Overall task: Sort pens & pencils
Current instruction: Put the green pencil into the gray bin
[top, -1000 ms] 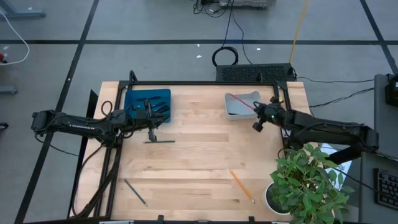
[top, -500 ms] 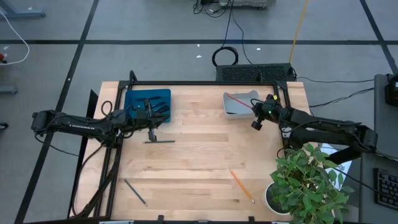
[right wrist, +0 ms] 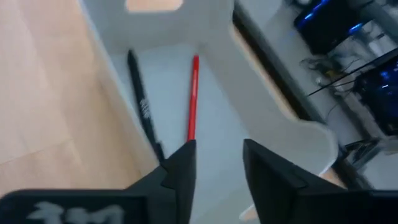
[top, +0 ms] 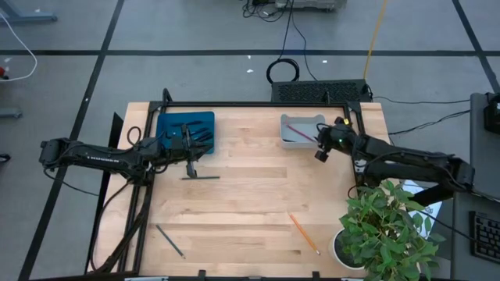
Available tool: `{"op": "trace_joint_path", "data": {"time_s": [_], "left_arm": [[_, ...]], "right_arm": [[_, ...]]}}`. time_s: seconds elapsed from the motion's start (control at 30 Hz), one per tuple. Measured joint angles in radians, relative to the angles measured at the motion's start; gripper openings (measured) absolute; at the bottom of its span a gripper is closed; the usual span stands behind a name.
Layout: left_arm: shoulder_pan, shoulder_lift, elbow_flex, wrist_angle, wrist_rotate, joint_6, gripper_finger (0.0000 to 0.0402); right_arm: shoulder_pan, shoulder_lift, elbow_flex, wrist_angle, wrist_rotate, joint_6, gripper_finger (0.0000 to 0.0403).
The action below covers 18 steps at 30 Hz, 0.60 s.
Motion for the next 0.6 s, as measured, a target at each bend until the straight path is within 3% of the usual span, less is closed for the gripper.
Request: {"op": "trace_joint_path", "data": {"time_s": [0.2,0.43,0.6], "left_arm": [[0.0,0.0,0.0,0.0,0.0,0.01,0.0018],[0.0,0.0,0.0,0.0,-0.001,0.021,0.0003],[0.0,0.0,0.0,0.0,-0.001,0.016,0.0021]], "right_arm": [[0.008,-0.084,0.0,0.123,-0.022,0.036,0.0181],[0.095,-0.136,0.0,0.383,-0.29,0.136,0.019],[0.22,-0.082,0.0,0.537,-0.397,0.154,0.0186]]}}
